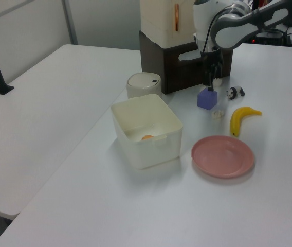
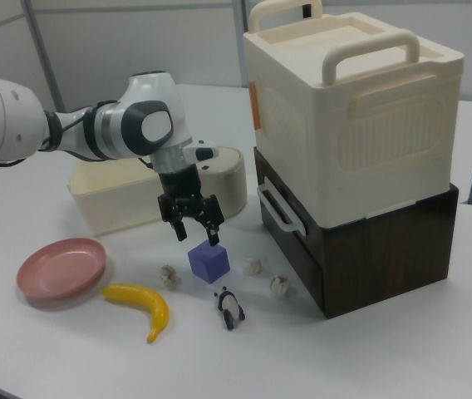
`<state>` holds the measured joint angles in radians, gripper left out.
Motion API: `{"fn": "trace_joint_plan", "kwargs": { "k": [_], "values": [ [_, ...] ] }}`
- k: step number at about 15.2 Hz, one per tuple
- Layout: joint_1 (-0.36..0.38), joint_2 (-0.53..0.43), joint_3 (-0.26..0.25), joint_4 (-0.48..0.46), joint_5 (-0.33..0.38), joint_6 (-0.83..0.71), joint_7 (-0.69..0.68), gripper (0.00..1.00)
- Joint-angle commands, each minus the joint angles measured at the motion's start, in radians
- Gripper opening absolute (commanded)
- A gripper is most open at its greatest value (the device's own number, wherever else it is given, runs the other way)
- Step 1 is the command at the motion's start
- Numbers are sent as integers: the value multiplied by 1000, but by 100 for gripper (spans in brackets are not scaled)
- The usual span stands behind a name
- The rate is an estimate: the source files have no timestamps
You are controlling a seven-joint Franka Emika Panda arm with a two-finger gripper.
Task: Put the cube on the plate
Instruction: 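Move the open gripper down over the purple cube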
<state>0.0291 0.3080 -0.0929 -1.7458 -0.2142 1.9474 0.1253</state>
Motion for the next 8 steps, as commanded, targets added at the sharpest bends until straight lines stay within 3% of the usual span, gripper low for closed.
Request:
{"fn": "trace_joint_plan", "kwargs": {
  "k": [1, 8],
  "values": [
    [5, -3, -2, -5, -16, 34, 16, 100],
    [5, 89, 1, 35, -13, 38, 128, 100]
  ]
}}
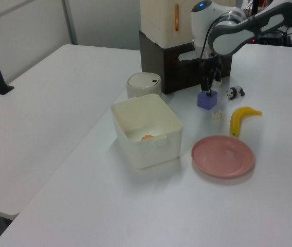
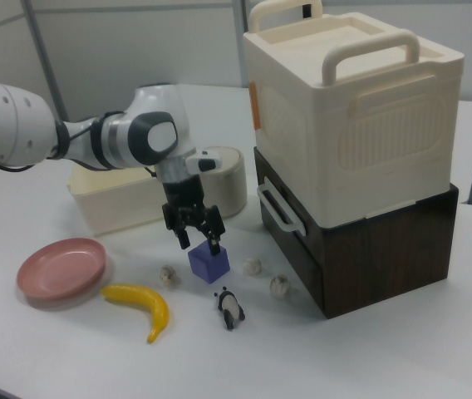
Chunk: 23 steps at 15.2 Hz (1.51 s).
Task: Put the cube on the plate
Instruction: 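Close the gripper on the purple cube and lift it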
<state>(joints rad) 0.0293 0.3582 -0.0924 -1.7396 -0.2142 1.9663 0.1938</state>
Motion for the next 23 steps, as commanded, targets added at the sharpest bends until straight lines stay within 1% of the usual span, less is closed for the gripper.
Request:
{"fn": "trace_joint_plan", "kwargs": {
  "k": [1, 8, 10, 12, 13, 14, 15, 16, 18, 19, 20, 21, 23],
  "values": [
    [4, 39, 2, 29, -13, 19, 61, 100],
    [3, 73, 3, 29, -22, 22, 55, 100],
    [3, 85, 3, 29, -40, 22, 55, 100],
    [3, 90, 3, 29, -43, 22, 62, 100],
    [4, 90, 3, 29, -42, 20, 65, 94],
    [4, 90, 3, 29, -39, 20, 73, 84],
    [3, 90, 3, 29, -27, 22, 88, 71],
    [3, 91, 5, 29, -24, 22, 107, 52],
    [3, 90, 11, 29, -22, 22, 116, 27],
    [1, 88, 22, 29, -24, 22, 116, 20],
    [1, 82, 29, 31, -22, 20, 116, 16],
    [3, 68, 39, 31, -22, 19, 116, 16],
    [3, 33, 74, 31, -22, 8, 118, 16]
  ]
}}
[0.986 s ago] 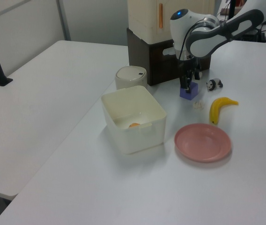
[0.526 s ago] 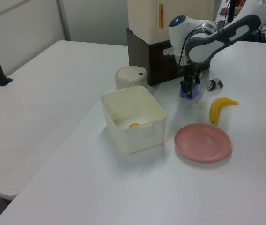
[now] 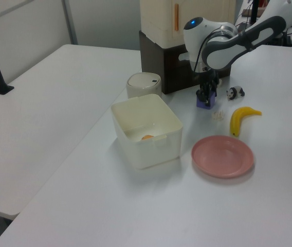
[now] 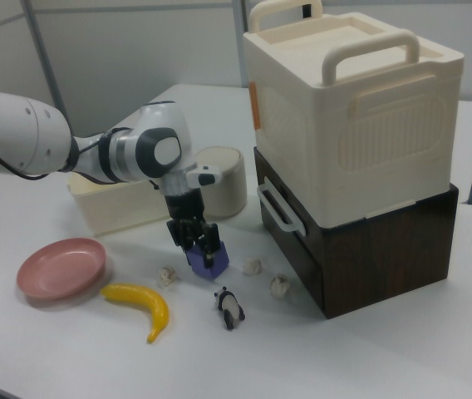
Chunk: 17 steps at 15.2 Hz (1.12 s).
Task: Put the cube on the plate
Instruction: 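Close the gripper on the purple cube and lift it, then carry the purple cube over the pink plate and lower it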
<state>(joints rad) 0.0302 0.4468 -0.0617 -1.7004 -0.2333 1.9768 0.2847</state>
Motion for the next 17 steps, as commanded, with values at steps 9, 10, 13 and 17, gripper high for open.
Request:
{"fn": "trace_joint_plan", "kwargs": {
  "k": [9, 10, 13, 17],
  "values": [
    [16, -187, 318, -11, 0, -211, 151, 17],
    [28, -191, 336, -15, 0, -237, 178, 17],
    [95, -181, 361, -28, 0, -263, 263, 17],
    [163, -166, 361, -44, 0, -283, 295, 19]
  ]
}}
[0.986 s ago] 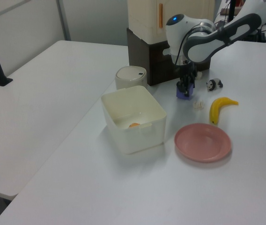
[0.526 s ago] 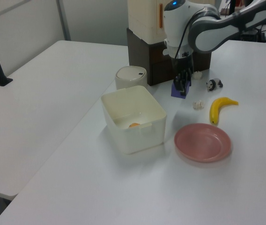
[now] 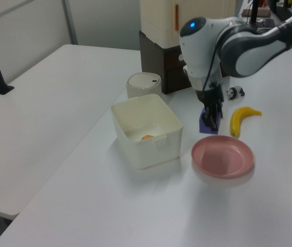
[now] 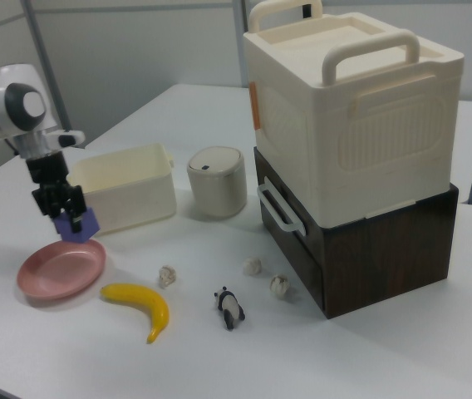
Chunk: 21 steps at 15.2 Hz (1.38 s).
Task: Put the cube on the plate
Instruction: 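Carry the purple cube over the pink plate and lower it, then open the gripper to release the cube and lift away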
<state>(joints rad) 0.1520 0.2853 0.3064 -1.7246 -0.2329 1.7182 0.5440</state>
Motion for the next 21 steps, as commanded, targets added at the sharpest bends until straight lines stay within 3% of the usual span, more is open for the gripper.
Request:
{"fn": "trace_joint_plan", "kwargs": {
  "k": [1, 4, 6, 7, 9, 11, 18, 21],
  "values": [
    [53, -3, -7, -19, 0, -25, 46, 19],
    [80, 9, -7, -23, 0, -49, 56, 19],
    [90, 11, -7, -26, 0, -49, 57, 29],
    [93, 11, -7, -26, 0, -51, 65, 39],
    [95, 11, -7, -26, -5, -49, 91, 94],
    [96, 14, -3, -24, -13, -49, 108, 99],
    [77, 5, 3, -1, -16, -49, 111, 100],
    [23, -44, -1, 2, -14, -49, 111, 100]
  ]
}}
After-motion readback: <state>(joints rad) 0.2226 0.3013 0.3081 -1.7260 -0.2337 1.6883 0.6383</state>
